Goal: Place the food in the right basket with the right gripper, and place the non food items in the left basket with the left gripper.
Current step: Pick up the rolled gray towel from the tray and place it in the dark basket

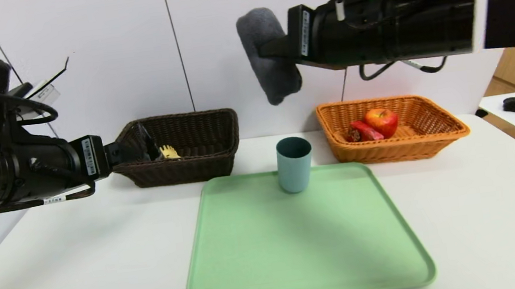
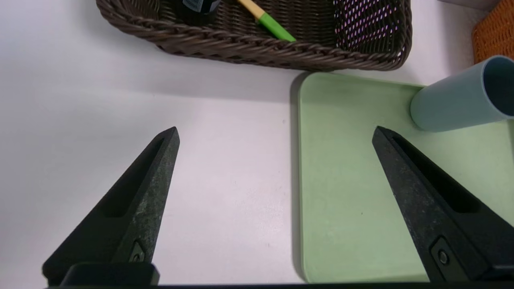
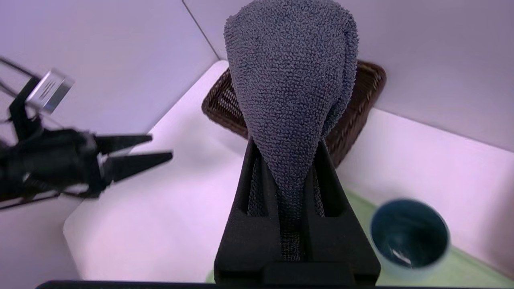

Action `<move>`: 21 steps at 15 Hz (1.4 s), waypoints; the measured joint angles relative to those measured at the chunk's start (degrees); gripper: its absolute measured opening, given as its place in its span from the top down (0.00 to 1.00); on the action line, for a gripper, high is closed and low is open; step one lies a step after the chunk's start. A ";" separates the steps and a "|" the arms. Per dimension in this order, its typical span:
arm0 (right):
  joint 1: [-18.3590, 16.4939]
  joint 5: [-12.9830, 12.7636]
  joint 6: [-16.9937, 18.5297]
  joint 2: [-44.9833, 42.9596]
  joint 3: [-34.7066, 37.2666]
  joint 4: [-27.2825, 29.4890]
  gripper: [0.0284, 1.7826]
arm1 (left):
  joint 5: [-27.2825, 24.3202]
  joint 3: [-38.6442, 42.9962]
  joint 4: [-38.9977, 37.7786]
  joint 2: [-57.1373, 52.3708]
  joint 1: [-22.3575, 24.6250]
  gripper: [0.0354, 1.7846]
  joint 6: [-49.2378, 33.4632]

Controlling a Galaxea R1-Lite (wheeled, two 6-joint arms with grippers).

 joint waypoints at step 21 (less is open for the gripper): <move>6.80 -16.87 -7.36 34.07 -13.04 -27.68 0.92 | -0.11 23.14 0.66 -22.08 -1.08 0.06 -0.52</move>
